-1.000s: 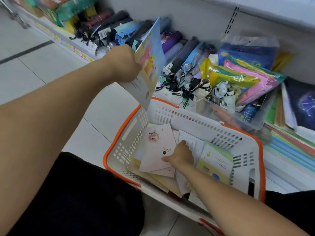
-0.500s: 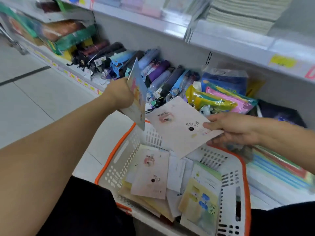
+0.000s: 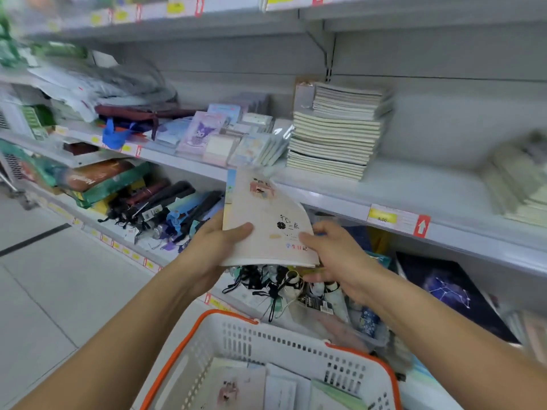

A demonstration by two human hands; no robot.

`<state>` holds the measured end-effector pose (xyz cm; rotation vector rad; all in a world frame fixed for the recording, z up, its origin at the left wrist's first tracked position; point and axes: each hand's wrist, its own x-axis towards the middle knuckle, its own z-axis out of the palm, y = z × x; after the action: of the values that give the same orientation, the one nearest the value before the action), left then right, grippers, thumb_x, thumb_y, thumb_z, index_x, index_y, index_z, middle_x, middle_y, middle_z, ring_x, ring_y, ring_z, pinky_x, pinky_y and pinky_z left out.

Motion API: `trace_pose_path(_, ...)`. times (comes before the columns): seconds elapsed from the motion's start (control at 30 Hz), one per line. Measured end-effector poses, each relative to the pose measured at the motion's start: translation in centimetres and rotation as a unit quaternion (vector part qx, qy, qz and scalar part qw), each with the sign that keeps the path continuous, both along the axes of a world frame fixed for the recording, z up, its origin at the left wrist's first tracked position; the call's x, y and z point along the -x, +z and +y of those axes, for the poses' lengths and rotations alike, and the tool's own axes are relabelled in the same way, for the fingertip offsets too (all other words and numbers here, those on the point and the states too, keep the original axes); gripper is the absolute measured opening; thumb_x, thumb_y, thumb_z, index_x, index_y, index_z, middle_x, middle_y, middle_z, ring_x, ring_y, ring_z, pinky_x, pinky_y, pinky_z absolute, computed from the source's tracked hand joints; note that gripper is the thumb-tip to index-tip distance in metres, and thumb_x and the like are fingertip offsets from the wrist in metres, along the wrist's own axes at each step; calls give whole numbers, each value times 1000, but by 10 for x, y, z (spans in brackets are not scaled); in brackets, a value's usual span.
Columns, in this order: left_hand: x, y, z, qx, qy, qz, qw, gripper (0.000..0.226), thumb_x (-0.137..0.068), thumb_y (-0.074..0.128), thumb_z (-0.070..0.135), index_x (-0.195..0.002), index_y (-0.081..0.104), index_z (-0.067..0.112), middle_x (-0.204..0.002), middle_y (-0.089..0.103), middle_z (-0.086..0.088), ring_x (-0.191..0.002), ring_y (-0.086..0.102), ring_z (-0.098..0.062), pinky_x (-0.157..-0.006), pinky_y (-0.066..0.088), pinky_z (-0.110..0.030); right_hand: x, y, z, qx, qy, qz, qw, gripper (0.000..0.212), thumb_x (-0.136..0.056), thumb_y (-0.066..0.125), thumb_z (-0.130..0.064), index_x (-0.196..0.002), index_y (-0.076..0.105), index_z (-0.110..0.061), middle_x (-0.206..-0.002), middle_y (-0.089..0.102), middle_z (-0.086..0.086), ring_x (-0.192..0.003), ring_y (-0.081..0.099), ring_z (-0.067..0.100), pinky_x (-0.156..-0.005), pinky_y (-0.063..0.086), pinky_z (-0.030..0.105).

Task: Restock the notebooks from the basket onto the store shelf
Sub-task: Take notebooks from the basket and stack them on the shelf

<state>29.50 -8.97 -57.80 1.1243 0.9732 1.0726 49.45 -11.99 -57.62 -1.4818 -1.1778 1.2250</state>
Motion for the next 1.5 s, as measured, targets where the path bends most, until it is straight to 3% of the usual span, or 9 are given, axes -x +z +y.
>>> trace_pose_path(0.17, -6, 22, -6, -53, -56, -14, 997, 44, -97, 51, 6, -130, 51, 35, -122, 69, 6, -112, 66, -22, -95, 51, -46, -12, 22, -20, 1, 129, 204, 970, 25, -104, 47, -19, -126, 55, -9, -89, 73, 14, -49, 62, 20, -40, 50, 24)
trace_pose_path(0.4, -45, 84, 24, -74, -12, 7, 997, 42, -95, 60, 18, -135, 44, 20, -116, 67, -7, -89, 73, -29, -57, 59, -31, -38, 68, 5, -157, -31, 239, 958, 21, -105, 42, -9, -123, 52, -14, -93, 69, 8, -42, 55, 13, -38, 47, 20)
trace_pose_path(0.6, -68, 131, 54, -100, 22, 48, 994, 30, -98, 56, 31, -123, 53, 16, -111, 69, -9, -94, 71, -30, -62, 60, -31, -93, 160, 110, -171, -139, 309, 925, 27, -104, 36, 3, -129, 46, 0, -134, 52, 19, -45, 68, 23, -41, 53, 24)
trace_pose_path(0.7, -70, 132, 61, -96, 23, 63, 993, 27, -97, 58, 31, -119, 55, 17, -109, 71, -6, -90, 73, -27, -58, 59, -30, -112, 191, 163, -141, -174, 242, 944, 40, -104, 29, 7, -141, 41, 0, -143, 45, 21, -53, 68, 33, -38, 52, 25)
trace_pose_path(0.87, -66, 124, 68, -96, 24, 80, 992, 25, -95, 61, 31, -116, 58, 18, -103, 73, -5, -83, 73, -24, -55, 54, -28, -127, 212, 186, -77, -172, -73, 979, 23, -92, 71, -16, -79, 53, -9, -66, 47, 6, -40, 38, 10, -30, 30, 14)
trace_pose_path(1.17, -45, 108, 65, -87, 24, 103, 991, 22, -95, 60, 27, -114, 60, 16, -99, 74, -5, -75, 71, -19, -56, 56, -26, -136, 196, 192, -120, -225, -339, 906, 54, -76, 78, -55, -93, 61, -7, -82, 66, 9, -71, 70, 27, -53, 48, 25)
trace_pose_path(1.3, -25, 78, 42, -89, 48, 158, 982, 16, -97, 58, 25, -110, 62, 15, -96, 74, -7, -74, 71, -20, -55, 56, -24, -101, 144, 155, -369, -351, -303, 805, 37, -97, 58, -38, -112, 65, -5, -80, 67, 11, -84, 65, 29, -69, 43, 32)
trace_pose_path(1.4, 6, 21, 17, -89, -3, 318, 944, 18, -97, 57, 30, -105, 62, 14, -95, 71, -8, -76, 70, -19, -59, 54, -27, -30, 40, 92, -421, -149, -277, 851, 21, -95, 61, -32, -92, 68, -13, -57, 57, 4, -54, 52, 14, -59, 41, 30)
trace_pose_path(1.5, 43, -36, -5, -49, -193, 570, 797, 28, -94, 57, 43, -109, 62, 20, -103, 70, -3, -83, 66, -19, -71, 53, -30, 28, -108, 38, -52, 138, -322, 935, 48, -83, 72, -49, -75, 62, -3, -63, 62, 13, -61, 67, 23, -55, 51, 34)
